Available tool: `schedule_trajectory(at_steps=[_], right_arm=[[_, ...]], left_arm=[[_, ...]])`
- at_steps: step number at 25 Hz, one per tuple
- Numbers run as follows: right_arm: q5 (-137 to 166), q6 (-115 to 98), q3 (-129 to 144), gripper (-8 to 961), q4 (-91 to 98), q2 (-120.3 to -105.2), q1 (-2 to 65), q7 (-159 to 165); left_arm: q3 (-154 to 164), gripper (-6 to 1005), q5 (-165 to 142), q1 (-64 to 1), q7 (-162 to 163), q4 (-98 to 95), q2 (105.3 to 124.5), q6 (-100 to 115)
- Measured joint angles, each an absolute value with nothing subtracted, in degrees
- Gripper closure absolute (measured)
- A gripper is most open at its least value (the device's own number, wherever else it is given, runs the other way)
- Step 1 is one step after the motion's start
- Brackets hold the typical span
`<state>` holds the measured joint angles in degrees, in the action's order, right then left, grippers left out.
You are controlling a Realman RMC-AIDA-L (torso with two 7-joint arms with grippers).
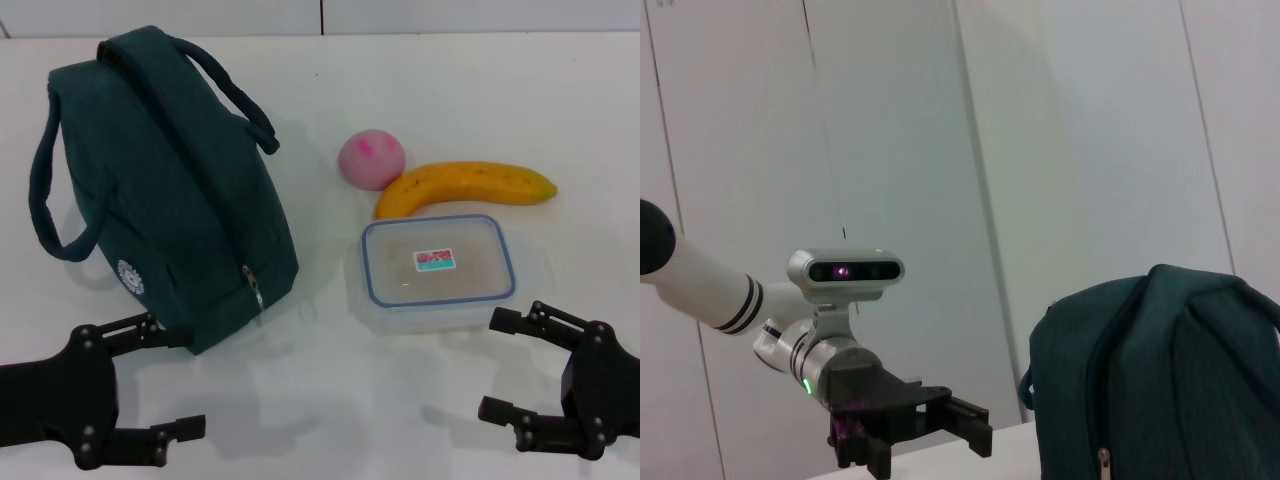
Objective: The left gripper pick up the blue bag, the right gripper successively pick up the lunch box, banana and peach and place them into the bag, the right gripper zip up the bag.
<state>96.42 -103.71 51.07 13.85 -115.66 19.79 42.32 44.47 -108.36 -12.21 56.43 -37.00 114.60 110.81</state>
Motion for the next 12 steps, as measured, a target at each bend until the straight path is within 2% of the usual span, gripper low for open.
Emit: schedule_trajectory(at_steps=[12], right_arm=[[96.42,-103.71,50.73,84,13.53,-115.66,19.86,42.3]], left_arm=[[43.63,129,-108.36,-12.22,57.07,-37.0,114.6,110.75]])
